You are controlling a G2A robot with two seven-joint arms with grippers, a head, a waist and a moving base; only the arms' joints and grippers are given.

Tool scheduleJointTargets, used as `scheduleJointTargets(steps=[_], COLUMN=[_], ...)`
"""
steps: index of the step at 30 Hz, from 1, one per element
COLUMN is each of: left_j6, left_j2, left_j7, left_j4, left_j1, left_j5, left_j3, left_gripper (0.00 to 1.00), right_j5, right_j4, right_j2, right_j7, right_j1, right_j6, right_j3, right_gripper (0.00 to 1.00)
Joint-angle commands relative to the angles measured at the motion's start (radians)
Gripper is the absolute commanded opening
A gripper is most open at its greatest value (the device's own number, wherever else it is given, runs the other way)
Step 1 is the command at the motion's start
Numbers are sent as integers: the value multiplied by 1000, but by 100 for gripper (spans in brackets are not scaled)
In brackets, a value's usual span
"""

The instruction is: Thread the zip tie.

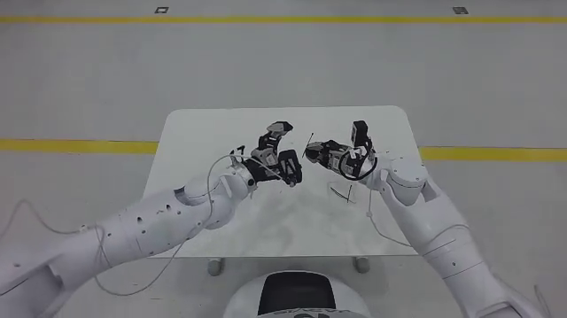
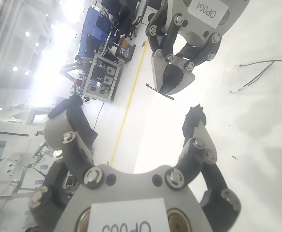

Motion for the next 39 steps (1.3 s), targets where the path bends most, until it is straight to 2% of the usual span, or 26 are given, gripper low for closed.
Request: scheduleJointTargets(steps=[1,3,4,5,8,14,18,28,33,37,38,39], left_j6=[-7,-27,-35,-43,-54,-84,-113,-157,-173,-170,-168,-166], left_j2=[2,5,7,8,12,17,18,15,12,12,12,12], left_j7=[16,21,24,25,29,34,27,6,-8,-19,-22,-24], left_j4=[0,1,-2,-4,-13,-25,-34,-50,-52,-52,-52,-52], left_j1=[-1,-8,-9,-11,-15,-24,-31,-40,-45,-48,-48,-49], left_j5=[0,0,0,0,0,0,0,0,0,0,0,0], left_j3=[0,0,0,0,0,0,0,0,0,0,0,0], left_gripper=[91,73,60,56,54,43,46,45,38,34,28,26], right_j5=[5,8,10,12,24,35,41,42,31,20,17,15], right_j4=[2,4,5,8,17,25,26,31,37,31,29,28], right_j2=[-1,-2,-2,-3,-4,-7,-9,-17,-20,-20,-20,-20], right_j7=[-3,-7,-9,-11,-16,-19,-21,-20,-17,-18,-19,-20], right_j1=[1,2,3,3,5,12,17,36,47,47,46,44], right_j6=[2,5,7,8,8,9,9,10,9,16,17,19], right_j3=[0,-1,0,0,4,3,1,-18,-27,-30,-30,-30], right_gripper=[0,0,0,0,0,0,0,0,0,0,0,0])
